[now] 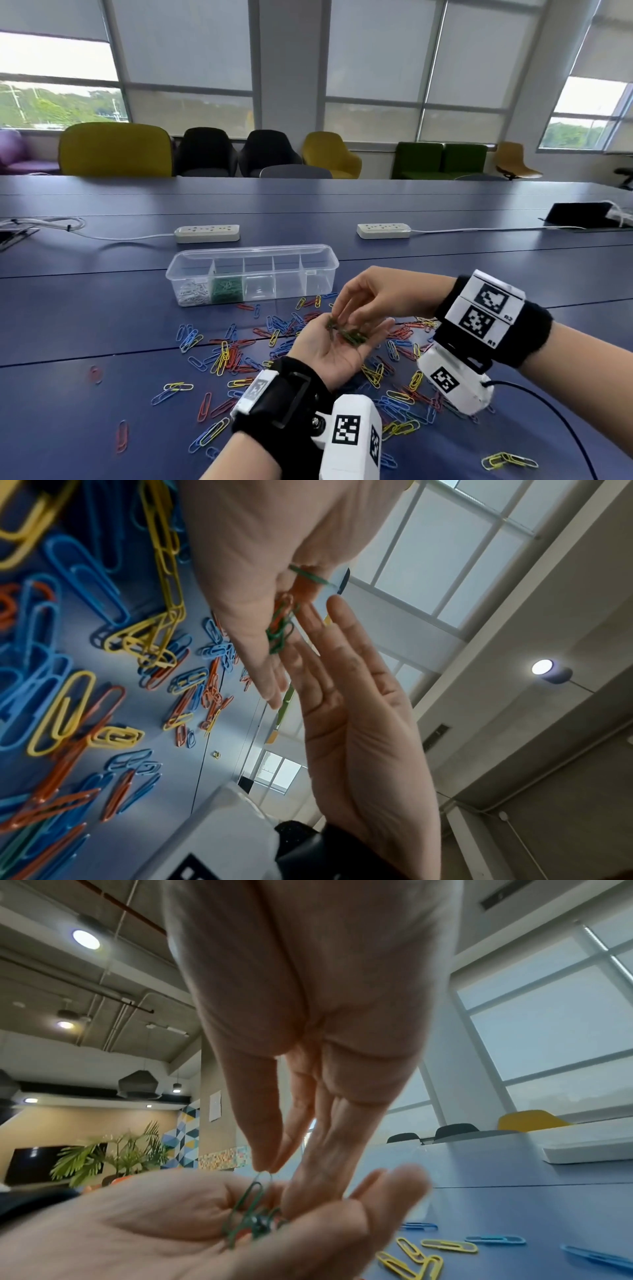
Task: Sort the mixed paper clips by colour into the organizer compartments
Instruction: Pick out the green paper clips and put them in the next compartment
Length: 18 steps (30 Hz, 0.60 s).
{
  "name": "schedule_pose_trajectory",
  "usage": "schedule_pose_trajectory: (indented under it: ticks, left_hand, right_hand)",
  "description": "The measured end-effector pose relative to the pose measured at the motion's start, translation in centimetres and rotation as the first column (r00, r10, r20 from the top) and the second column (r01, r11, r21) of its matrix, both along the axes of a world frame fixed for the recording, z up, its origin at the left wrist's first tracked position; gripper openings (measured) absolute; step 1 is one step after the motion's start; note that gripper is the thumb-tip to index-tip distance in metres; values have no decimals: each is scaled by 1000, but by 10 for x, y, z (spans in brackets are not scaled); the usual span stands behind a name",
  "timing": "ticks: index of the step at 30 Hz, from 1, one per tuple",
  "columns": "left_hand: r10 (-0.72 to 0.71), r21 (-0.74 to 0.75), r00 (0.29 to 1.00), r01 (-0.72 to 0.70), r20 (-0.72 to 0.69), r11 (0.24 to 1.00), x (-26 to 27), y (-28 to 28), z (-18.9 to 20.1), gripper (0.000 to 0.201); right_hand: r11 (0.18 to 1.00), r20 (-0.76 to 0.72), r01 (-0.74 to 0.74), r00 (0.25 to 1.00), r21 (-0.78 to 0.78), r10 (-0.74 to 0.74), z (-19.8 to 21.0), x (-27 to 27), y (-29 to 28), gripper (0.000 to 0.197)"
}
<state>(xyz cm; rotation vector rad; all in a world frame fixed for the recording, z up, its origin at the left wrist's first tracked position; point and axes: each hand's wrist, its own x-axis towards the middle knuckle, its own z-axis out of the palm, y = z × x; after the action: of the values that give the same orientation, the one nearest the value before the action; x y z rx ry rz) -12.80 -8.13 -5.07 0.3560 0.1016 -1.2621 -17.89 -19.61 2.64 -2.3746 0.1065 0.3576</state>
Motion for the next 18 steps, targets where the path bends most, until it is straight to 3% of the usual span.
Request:
schedule_pose_trajectory:
  ticks: [5, 8, 12, 18]
  left_hand:
    - [22, -2, 999, -22, -34, 1000, 3, 2, 0, 44]
    - [44, 41, 999, -44, 11, 998, 2, 3, 1, 46]
    - [27, 87, 998, -31, 51, 996, -1, 6, 5, 41]
    - [68, 105, 997, -71, 38, 992, -1, 5, 6, 55]
  right_hand:
    - [1000, 152, 27, 988, 0, -27, -1, -4, 0, 26]
    - [981, 278, 17, 960, -192, 38, 1, -11, 6, 16]
    - [905, 238, -43, 959, -423, 156, -7, -18, 16, 15]
    - [855, 225, -34, 959, -517, 174, -13, -16, 20, 21]
